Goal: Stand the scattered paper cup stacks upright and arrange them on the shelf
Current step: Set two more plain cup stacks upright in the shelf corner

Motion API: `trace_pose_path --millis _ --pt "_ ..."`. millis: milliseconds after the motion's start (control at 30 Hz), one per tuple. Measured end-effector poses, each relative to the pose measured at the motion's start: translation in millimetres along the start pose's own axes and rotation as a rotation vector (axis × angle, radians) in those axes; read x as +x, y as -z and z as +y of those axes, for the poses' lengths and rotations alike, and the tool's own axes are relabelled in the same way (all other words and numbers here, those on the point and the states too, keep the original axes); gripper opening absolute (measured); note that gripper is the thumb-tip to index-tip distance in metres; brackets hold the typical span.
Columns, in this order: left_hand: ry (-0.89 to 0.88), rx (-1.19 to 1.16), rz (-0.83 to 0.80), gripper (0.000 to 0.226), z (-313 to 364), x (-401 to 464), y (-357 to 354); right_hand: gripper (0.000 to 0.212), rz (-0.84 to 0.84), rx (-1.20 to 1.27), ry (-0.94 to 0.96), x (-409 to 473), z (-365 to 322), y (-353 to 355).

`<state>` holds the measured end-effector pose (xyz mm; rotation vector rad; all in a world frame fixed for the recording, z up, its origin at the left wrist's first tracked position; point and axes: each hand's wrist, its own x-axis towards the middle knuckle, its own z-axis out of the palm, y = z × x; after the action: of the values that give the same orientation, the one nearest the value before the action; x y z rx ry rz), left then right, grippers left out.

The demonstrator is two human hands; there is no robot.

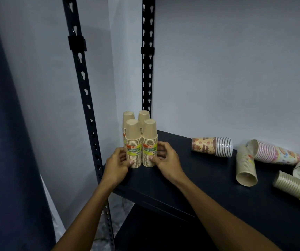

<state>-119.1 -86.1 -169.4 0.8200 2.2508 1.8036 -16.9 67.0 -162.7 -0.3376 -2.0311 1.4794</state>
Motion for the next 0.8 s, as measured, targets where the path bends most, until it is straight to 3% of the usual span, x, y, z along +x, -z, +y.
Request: trace_pose_path --millis 433,800 --pt "-0.026 0.077 0.04 0.048 -3.6 3.6 6.9 0.047 0.034 0.018 -0.019 9.2 2.4 -11.4" --pt "-0.056 0.095 0.09 0.049 -11.2 4.1 4.4 0.046 0.01 -0.104 -0.052 8.7 10.4 -11.9"
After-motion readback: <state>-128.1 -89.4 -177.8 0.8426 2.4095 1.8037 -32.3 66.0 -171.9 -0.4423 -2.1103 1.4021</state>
